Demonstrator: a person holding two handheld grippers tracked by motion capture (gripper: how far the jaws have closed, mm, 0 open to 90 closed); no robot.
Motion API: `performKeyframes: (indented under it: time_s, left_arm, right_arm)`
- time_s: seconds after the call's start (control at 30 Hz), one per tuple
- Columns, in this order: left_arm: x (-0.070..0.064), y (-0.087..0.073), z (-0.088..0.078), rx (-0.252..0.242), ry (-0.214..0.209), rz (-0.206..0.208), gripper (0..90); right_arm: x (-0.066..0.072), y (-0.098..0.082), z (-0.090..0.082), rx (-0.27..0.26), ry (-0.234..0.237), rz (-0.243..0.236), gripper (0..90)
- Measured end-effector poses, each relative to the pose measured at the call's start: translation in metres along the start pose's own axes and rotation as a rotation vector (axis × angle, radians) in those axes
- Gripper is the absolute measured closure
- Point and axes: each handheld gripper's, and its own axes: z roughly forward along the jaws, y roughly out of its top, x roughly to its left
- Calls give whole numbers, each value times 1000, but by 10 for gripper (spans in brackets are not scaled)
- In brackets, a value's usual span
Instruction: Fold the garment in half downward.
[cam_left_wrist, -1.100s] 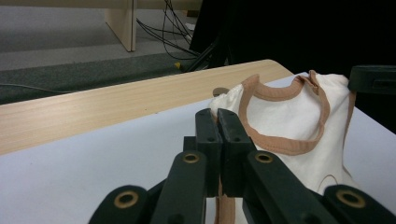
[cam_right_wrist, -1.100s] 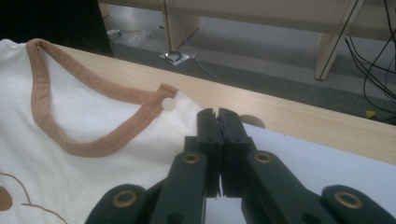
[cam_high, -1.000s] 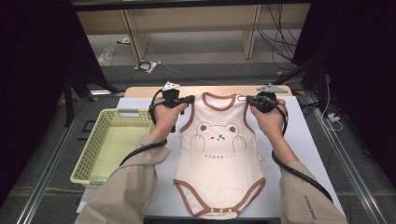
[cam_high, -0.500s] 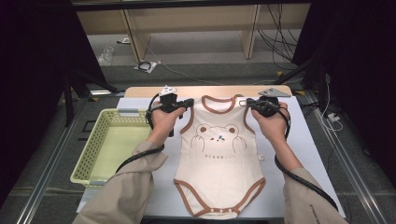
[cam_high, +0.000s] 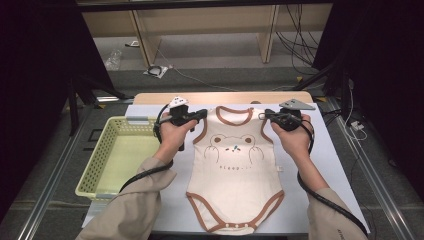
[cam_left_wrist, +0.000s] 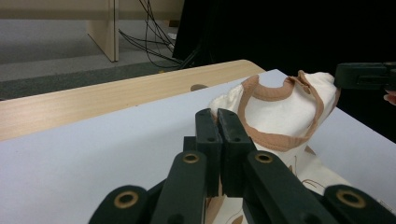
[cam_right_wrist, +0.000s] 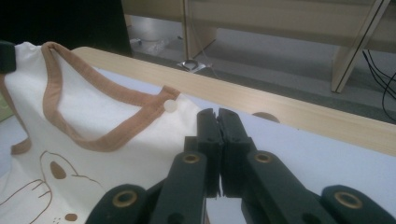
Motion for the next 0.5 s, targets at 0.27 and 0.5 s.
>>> performKeyframes:
  time_s: [0.27,0.5]
  left_arm:
    - [-4,-6,-7,-11,-15,-2,879]
    - [-8,-15,-14,-7,-27,-8,879]
  right_arm:
    - [4,-7,-5,0,13,1,892]
    - [7,-16,-13,-14,36,24,892]
